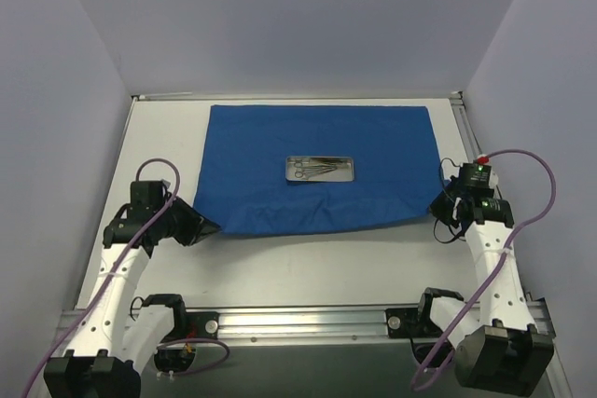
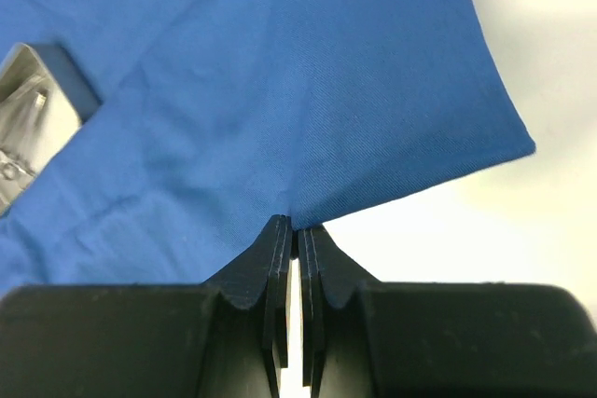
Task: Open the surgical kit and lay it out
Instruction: Open the surgical kit at the center of the board.
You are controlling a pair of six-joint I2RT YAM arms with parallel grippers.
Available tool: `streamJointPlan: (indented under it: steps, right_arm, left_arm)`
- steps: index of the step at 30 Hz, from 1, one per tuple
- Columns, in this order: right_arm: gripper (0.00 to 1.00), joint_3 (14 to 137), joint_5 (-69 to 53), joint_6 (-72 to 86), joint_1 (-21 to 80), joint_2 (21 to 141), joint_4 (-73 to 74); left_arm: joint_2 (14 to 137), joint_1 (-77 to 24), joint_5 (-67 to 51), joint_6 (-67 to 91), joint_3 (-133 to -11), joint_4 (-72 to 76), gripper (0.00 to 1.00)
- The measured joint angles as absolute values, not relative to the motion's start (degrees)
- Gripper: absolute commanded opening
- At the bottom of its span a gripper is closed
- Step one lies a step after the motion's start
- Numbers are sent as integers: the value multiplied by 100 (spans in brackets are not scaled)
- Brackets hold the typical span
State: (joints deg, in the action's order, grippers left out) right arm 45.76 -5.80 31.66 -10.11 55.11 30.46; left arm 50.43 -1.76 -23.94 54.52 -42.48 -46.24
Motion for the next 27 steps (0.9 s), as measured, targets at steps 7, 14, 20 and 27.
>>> streamJointPlan:
  steps: [7, 14, 20, 27]
  right_arm:
    - [48, 4626, -276, 3312, -812, 4661, 3948]
    - [66, 5297, -21, 3249, -451, 4794, 4512]
    - [61, 5443, -272, 3028, -449, 5380, 4265]
    - [52, 5210, -1090, 2995, -449, 6005, 3011]
  left_arm:
    - [4578, -169, -2698, 5264, -4005, -5494, 73]
    - [4528, -176, -2685, 5092, -4040, -6038, 85]
    - [4626, -176, -2366, 5002, -4633, -5990, 78]
    - [5225, -178, -2484, 5000, -4880, -5074, 60]
